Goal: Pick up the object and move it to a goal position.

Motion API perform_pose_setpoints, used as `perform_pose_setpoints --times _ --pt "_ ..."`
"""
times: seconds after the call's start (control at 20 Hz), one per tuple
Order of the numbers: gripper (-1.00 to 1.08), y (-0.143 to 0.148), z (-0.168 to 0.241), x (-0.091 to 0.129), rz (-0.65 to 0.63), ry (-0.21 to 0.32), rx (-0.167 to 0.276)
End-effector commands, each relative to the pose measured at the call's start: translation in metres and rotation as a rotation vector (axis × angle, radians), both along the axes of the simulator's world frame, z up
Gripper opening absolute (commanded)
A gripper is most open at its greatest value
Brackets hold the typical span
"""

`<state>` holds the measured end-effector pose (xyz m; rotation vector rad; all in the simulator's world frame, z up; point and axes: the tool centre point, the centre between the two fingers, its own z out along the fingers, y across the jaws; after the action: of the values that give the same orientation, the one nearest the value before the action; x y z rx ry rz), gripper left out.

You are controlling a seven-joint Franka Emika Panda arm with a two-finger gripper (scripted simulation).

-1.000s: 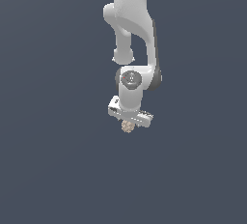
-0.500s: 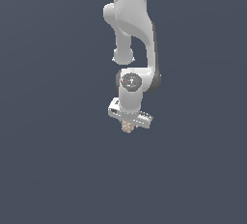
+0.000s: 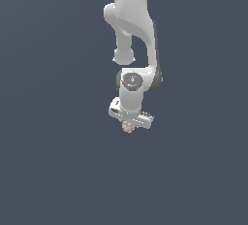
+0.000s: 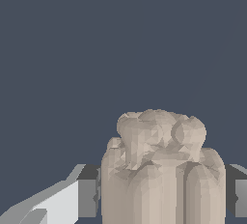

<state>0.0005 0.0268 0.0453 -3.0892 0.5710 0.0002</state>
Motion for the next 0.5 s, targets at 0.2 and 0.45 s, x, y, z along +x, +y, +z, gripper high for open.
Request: perform_pose_setpoints --times 0.2,0.45 --pt "-1.0 0.006 0.02 -0.006 0.0 -0.001 0.0" --pt "-1.0 0.015 0.048 -0.016 0.0 -0.001 0.0"
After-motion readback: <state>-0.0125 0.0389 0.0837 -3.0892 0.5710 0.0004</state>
